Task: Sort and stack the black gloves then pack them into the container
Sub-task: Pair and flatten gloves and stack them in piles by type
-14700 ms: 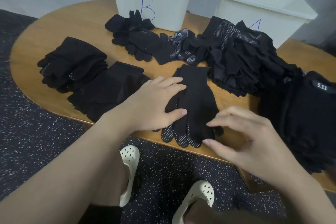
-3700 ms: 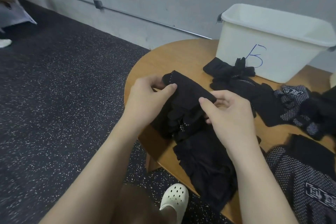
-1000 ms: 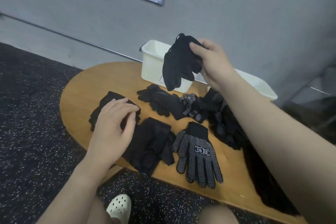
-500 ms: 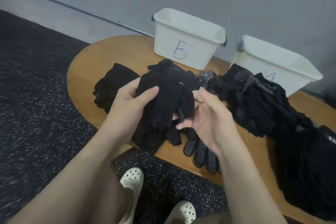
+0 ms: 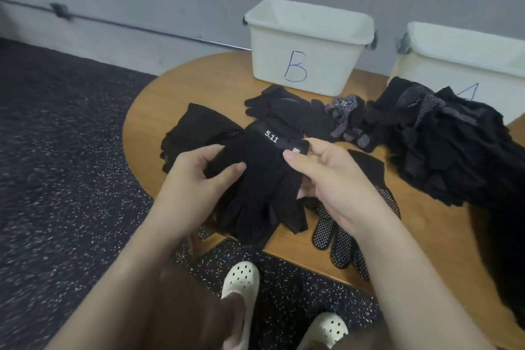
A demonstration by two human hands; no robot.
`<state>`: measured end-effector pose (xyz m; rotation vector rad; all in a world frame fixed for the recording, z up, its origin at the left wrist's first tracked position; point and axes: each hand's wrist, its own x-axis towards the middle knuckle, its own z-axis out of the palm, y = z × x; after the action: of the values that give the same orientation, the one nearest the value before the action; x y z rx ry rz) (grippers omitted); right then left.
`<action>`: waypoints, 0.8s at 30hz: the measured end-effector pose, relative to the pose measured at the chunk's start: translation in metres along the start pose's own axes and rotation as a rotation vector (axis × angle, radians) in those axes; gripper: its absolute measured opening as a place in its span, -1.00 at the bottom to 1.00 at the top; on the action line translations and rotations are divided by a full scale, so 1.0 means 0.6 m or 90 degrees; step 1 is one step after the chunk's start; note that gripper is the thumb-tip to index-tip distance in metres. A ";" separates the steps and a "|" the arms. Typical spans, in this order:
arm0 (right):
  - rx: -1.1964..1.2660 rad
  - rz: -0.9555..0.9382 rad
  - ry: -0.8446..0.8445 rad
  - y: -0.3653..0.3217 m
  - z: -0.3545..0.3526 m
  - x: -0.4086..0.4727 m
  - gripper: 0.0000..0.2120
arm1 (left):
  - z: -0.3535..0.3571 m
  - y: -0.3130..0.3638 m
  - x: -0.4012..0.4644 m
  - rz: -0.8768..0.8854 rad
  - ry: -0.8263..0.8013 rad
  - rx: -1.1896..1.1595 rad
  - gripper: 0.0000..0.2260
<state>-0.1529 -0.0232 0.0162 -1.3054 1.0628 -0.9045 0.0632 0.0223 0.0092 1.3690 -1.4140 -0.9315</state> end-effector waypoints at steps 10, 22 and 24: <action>-0.138 -0.016 0.117 0.012 0.002 0.004 -0.85 | 0.007 -0.017 0.008 -0.004 0.174 0.323 -0.79; -0.325 -0.030 0.171 0.021 0.006 0.010 -0.65 | -0.011 0.004 -0.018 0.032 0.186 0.481 -0.81; -0.337 -0.029 0.179 0.022 0.006 0.010 -0.67 | -0.014 0.013 -0.020 0.096 0.218 0.507 -0.82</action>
<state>-0.1487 -0.0266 0.0025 -1.6707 1.5717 -0.8905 0.0681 0.0357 0.0175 1.8429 -1.6500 0.0128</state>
